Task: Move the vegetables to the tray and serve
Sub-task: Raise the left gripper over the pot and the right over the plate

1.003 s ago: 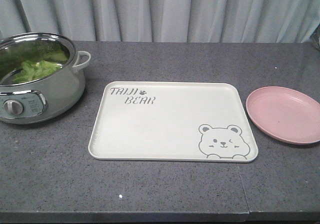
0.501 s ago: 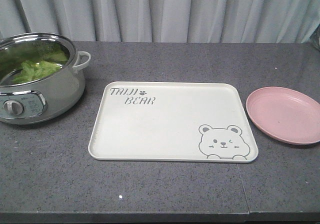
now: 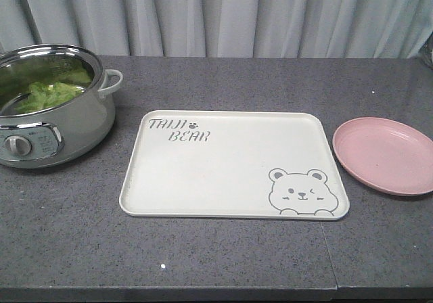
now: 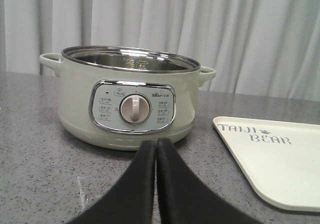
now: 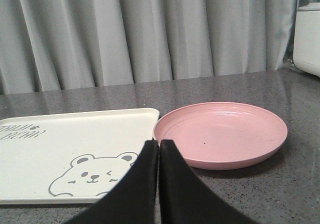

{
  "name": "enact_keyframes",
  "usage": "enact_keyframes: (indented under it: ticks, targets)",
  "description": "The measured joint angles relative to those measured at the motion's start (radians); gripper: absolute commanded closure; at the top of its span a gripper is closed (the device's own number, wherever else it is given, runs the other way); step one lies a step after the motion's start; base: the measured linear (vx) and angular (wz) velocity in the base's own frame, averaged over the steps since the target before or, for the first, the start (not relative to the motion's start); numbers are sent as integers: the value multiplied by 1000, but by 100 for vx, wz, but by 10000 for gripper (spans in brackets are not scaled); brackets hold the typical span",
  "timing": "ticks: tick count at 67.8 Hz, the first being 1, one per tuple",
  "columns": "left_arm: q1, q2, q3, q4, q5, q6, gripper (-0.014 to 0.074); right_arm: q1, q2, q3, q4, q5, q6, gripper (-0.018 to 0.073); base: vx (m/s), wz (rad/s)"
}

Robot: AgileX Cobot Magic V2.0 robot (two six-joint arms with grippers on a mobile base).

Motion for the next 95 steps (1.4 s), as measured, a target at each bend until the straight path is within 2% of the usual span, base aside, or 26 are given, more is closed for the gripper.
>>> enact_keyframes:
  ticks: [39,54,67,80,87,95]
  targets:
    - [0,0,0,0,-9,0,602,0,0,0,0,0,0,562,0,0]
    - [0,0,0,0,-115,-8,602,0,0,0,0,-99,53,562,0,0]
    - [0,0,0,0,-188,-83,602,0,0,0,0,-201,104,562,0,0]
    - [0,0,0,0,-271,-113,602,0,0,0,0,-186,232,562,0,0]
    - [0,0,0,0,-322,-135,601,0,0,0,0,-186,256,562,0,0]
    - [0,0,0,0,-438,-170,598,0,0,-21,-3,-171,262,559,0,0]
